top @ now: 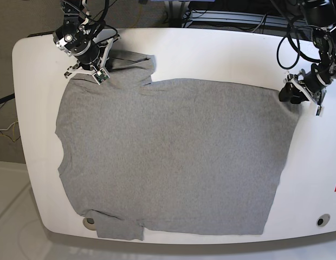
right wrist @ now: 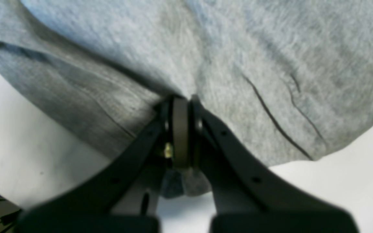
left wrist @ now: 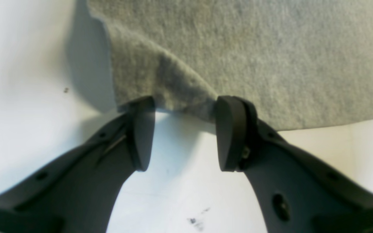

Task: Fold the T-shirt properly
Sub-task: 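Hold both shoulder corners steady with both grippers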

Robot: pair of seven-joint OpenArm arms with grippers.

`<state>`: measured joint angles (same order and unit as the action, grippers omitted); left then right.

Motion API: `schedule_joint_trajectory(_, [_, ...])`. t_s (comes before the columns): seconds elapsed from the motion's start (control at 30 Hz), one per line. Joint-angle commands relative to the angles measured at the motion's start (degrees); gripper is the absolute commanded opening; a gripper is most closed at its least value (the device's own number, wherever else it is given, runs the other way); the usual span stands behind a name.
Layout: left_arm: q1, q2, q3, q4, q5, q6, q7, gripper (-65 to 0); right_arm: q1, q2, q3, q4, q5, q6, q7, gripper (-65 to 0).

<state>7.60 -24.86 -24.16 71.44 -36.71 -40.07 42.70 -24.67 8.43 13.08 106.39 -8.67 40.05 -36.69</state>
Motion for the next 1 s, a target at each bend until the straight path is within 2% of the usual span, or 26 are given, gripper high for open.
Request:
schedule_joint_trajectory(0.0, [-0.43, -1.68, -0.49, 0.65, -0.53, 0.07, 0.51, -36.9, -0.23, 0.40, 0.23, 0.59, -0.34, -0.05, -0.47, -65.0])
schedule_joint_trajectory(0.83, [0.30, -3.84, -3.29, 0.71, 0.13, 0.07, 0.86, -36.2, -0.16, 0.45, -0.10, 0.49, -0.16, -0.05, -0.39, -65.0])
schedule_joint_trajectory(0.97, [0.90, -5.51, -2.01, 0.55, -0.07, 0.07, 1.37, -36.8, -0.06, 0.44, 0.03, 0.10, 0.21, -0.05, -0.36, -65.0])
